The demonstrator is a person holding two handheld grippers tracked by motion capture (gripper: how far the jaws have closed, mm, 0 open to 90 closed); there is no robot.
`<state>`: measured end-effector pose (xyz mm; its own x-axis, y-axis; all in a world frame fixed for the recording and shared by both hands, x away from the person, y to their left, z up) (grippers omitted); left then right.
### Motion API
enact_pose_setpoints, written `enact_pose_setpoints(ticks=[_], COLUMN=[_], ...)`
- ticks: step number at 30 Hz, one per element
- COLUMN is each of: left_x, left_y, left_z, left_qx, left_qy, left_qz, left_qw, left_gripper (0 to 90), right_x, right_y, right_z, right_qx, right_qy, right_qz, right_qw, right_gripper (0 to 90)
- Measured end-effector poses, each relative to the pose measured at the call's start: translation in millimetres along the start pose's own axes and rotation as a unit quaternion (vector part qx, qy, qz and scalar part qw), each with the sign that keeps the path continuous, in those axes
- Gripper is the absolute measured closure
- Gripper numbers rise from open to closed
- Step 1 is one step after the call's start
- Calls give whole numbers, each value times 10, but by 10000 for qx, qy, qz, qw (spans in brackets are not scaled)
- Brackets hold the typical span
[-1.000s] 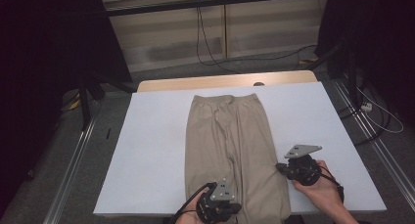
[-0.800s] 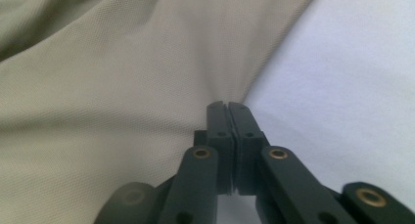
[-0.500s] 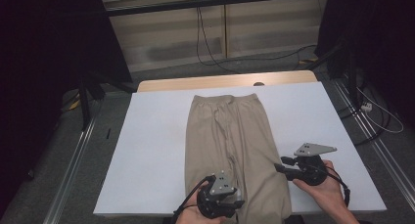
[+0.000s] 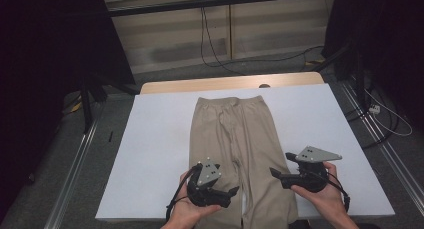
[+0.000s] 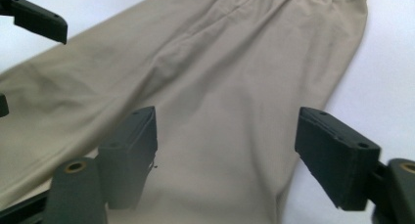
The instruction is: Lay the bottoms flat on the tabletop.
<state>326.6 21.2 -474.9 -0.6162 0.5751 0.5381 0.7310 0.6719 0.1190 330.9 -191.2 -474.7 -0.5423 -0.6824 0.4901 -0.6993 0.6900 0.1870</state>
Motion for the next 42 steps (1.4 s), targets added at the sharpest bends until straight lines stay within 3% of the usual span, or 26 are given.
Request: enact_pose_setpoints(ticks=[3,6,9,11,13,21,25,28,30,32,34,36,42], left_x=[39,86,144,195,276,503,577,654,741,792,830,833,840], left_y=[105,261,452,587,706,1101,1221,1283,1361,1436,1491,1521,1520], left_z=[-54,-66,-24,15,64,149,231,319,385,443,456,469,489], left_qx=[174,225,372,524,550,853,942,964,1032,1317,1468,1429,1490], left_qy=[-115,-179,-239,-265,-333,-592,-570,-517,-662,-670,-744,-714,-656], left_qz=[-32,-211,-352,-521,-568,-983,-1182,-1169,-1341,-1449,-1493,-1540,-1521], left_qw=[9998,9994,9984,9969,9963,9897,9869,9871,9834,9783,9750,9751,9749], left_gripper=[83,75,65,65,65,65,65,65,65,60,62,62,59], right_x=[12,39,71,102,139,254,286,319,352,385,426,457,458], right_y=[4,-24,-54,-73,-97,-176,-244,-290,-324,-344,-363,-369,-353], right_z=[-32,-56,-65,-63,-68,-18,-26,-16,18,42,64,82,65], right_qx=[-68,-199,-175,-239,-304,-241,-230,-228,-223,-255,-264,-247,-217], right_qy=[-121,-220,-292,-316,-379,-413,-555,-645,-675,-724,-786,-808,-911], right_qz=[25,97,175,194,220,338,458,557,651,689,783,887,872], right_qw=[9999,9995,9993,9990,9986,9983,9971,9961,9953,9947,9935,9925,9918], right_gripper=[163,108,82,80,83,67,71,70,71,70,70,62,61])
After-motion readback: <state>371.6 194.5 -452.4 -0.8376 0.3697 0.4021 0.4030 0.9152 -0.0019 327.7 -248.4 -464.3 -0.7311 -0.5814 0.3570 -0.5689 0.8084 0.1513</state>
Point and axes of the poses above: each handheld gripper's, and its own axes: x roughly backward along the jaws, z roughly out of its underside, y roughly to its left, the point moved 8 cm from there along -x, roughly forward along the jaws, and after that the axes turned 13 degrees about -z, right-handed, at the moved point
